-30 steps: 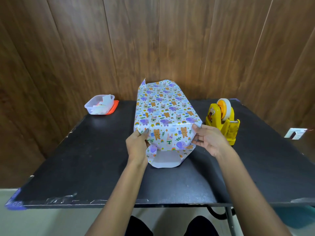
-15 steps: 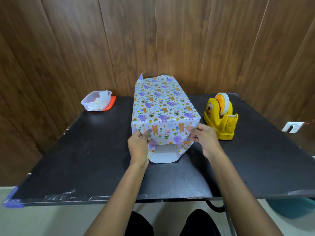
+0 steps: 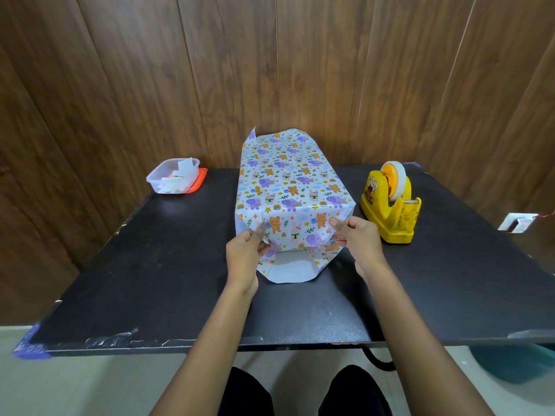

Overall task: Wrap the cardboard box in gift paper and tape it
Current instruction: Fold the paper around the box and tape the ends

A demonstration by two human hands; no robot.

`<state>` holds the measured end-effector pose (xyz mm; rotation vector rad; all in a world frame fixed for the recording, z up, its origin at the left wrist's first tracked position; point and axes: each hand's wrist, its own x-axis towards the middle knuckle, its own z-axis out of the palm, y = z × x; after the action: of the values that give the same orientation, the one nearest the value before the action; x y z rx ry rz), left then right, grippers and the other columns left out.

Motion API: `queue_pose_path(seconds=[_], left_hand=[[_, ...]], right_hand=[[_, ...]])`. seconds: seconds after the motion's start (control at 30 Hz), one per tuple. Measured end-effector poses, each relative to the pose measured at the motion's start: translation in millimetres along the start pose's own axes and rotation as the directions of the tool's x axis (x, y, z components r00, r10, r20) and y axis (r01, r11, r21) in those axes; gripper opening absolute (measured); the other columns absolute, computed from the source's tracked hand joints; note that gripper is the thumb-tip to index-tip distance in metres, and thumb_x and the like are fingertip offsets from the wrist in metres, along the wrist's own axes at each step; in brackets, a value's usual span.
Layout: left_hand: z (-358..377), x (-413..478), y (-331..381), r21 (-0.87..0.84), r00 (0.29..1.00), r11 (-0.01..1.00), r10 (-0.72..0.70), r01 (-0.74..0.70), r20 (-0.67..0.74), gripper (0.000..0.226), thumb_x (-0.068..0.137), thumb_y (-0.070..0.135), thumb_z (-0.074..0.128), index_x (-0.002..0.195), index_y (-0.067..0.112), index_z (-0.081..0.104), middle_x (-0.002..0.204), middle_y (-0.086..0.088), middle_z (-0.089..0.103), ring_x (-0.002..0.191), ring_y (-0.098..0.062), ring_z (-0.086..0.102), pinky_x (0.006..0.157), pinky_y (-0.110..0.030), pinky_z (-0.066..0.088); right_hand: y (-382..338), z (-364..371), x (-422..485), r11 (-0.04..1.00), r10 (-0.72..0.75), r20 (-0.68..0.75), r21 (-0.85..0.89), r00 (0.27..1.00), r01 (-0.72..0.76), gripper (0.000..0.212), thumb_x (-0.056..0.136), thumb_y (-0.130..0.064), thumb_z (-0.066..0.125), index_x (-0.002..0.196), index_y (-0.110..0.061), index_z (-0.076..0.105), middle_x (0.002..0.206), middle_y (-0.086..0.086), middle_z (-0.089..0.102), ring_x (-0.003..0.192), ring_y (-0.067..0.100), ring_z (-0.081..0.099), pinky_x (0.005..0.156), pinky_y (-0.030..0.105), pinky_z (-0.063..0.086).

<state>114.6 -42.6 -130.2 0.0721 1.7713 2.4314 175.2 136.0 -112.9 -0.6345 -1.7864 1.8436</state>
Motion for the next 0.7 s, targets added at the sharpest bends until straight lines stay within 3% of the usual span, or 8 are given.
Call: queue_pose_path(seconds=[0.2,0.33,0.43,0.57,0.7], left_hand=[[-1.8,-5.4,4.0,-0.141,0.998,0.989,0.049,-0.043,0.040,0.023,0.094,0.015,0.054,0.075,0.004,0.061,0.081,-0.011,0.061,0.072,-0.018,0.057,0.070,-0.022,0.054],[3.9,-8.9,5.2,-0.182,0.997,0.982,0.052,-0.040,0.060,0.022,0.093,0.011,0.054,0.075,0.005,0.066,0.069,0.000,0.069,0.067,-0.013,0.061,0.068,-0.022,0.056],[2.6,-8.1,4.9,-0.203,0.999,0.979,0.036,-0.028,0.037,0.025,0.091,0.009,0.057,0.070,0.008,0.069,0.068,0.000,0.069,0.064,-0.012,0.062,0.068,-0.024,0.055],[-2.6,-3.5,2.7,-0.112,0.998,0.992,0.063,-0.060,0.024,0.022,0.089,0.007,0.060,0.067,0.005,0.063,0.062,-0.001,0.067,0.059,-0.012,0.061,0.067,-0.023,0.056],[-1.5,0.4,-1.6,-0.030,0.996,0.995,0.091,-0.092,-0.019,0.027,0.088,0.009,0.062,0.062,0.004,0.055,0.054,0.002,0.062,0.054,-0.009,0.060,0.068,-0.022,0.055]], right_hand=[[-2.4,-5.6,0.2,0.993,0.058,0.101,0.099,0.993,-0.068,0.012,0.089,-0.011,0.062,0.077,-0.012,0.066,0.075,0.000,0.071,0.061,0.011,0.068,0.055,0.020,0.055],[-5.0,-13.2,0.7,0.991,0.077,0.205,0.091,0.976,-0.097,0.008,0.090,-0.012,0.060,0.086,-0.010,0.067,0.072,-0.001,0.073,0.060,0.011,0.069,0.055,0.021,0.055],[-6.8,-12.7,0.9,0.997,0.049,0.189,0.054,0.981,-0.060,0.012,0.090,-0.011,0.060,0.081,-0.012,0.067,0.067,-0.003,0.072,0.057,0.008,0.069,0.052,0.019,0.054],[-2.9,-9.2,2.0,0.999,0.016,0.166,0.030,0.986,-0.022,0.014,0.090,-0.010,0.061,0.078,-0.014,0.066,0.062,-0.008,0.071,0.056,0.004,0.067,0.056,0.018,0.055],[0.7,-9.4,3.6,1.000,0.013,0.163,0.008,0.986,-0.015,0.012,0.089,-0.011,0.062,0.080,-0.017,0.067,0.072,-0.005,0.072,0.059,0.004,0.067,0.058,0.019,0.055]])
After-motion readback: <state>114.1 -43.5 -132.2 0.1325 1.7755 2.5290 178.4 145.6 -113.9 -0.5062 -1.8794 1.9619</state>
